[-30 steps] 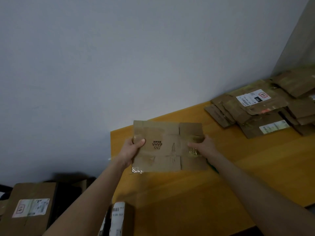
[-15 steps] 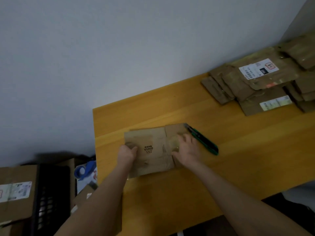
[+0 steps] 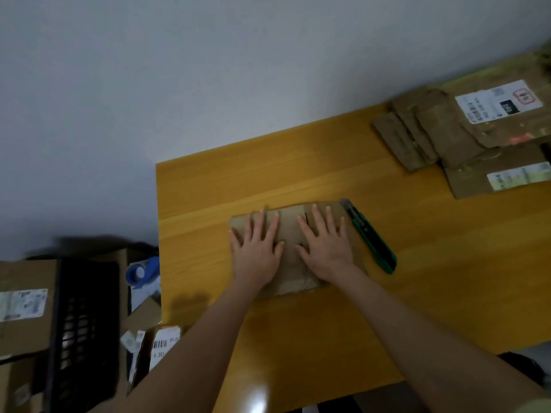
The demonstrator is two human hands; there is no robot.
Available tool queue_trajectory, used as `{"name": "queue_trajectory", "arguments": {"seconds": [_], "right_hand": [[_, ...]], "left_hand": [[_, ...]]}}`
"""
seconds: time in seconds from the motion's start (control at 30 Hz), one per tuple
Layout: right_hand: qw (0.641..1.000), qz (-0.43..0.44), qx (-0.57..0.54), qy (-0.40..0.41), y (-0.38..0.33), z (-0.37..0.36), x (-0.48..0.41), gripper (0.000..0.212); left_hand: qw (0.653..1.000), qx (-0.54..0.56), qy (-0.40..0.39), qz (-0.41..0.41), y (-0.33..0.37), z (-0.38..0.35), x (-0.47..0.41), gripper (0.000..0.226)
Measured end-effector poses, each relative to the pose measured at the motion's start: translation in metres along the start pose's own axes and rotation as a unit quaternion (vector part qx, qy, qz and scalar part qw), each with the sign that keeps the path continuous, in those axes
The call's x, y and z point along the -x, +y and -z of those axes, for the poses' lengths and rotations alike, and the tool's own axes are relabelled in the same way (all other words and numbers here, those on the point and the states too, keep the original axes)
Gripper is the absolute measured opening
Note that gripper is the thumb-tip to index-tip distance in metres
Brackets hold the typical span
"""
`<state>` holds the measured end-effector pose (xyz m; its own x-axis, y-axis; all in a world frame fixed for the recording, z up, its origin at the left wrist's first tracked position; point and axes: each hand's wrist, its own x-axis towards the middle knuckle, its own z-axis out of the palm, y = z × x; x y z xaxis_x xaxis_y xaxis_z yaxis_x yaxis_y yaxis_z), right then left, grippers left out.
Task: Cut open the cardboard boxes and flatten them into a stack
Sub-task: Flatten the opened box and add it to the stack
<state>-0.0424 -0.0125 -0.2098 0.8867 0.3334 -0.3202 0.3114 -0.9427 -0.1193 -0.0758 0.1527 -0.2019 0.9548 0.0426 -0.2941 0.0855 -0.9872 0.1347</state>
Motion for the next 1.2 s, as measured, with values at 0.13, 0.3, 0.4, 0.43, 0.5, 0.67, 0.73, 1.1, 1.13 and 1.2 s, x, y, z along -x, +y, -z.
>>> {"name": "queue_trajectory", "arguments": {"seconds": [0.13,0.3,0.4,0.43,0.5,0.67,0.73,1.1,1.13,1.2], "right_hand": [[1.000,0.016,0.016,-0.016,0.002,-0.023,-0.007,0.069],[1.000,0.015,0.026,-0.007,0.004,-0.038,-0.011,0.069],[1.000,0.015,0.020,0.002,0.004,-0.038,-0.010,0.069],[1.000,0.013,0.020,0.004,0.004,-0.038,-0.011,0.069],[1.000,0.012,0.025,0.003,0.004,-0.039,-0.013,0.070],[1.000,0.009,0.024,0.005,0.005,-0.040,-0.015,0.070],[1.000,0.015,0.027,0.004,0.005,-0.042,-0.015,0.069],[0.999,0.024,0.023,-0.014,0.005,-0.035,-0.019,0.068],[0.999,0.032,0.016,-0.025,0.006,-0.030,-0.019,0.069],[0.998,0.038,-0.007,-0.044,0.010,-0.018,-0.015,0.070]], "left_hand": [[0.998,-0.056,-0.003,0.003,-0.008,-0.034,0.004,0.061],[0.999,-0.041,0.020,0.001,-0.008,-0.043,0.002,0.063],[0.999,-0.032,0.019,0.007,-0.008,-0.041,0.003,0.063],[0.999,-0.029,0.015,0.009,-0.008,-0.041,0.002,0.063],[0.999,-0.032,0.010,0.010,-0.009,-0.042,0.000,0.063],[0.999,-0.038,0.024,0.007,-0.009,-0.041,0.000,0.064],[0.999,-0.039,0.030,0.004,-0.009,-0.042,-0.002,0.064],[0.998,-0.053,-0.016,0.024,-0.012,-0.044,-0.005,0.068],[0.998,-0.048,-0.024,0.023,-0.012,-0.043,-0.006,0.067],[0.999,-0.021,-0.034,0.017,-0.014,-0.036,-0.008,0.065]]}}
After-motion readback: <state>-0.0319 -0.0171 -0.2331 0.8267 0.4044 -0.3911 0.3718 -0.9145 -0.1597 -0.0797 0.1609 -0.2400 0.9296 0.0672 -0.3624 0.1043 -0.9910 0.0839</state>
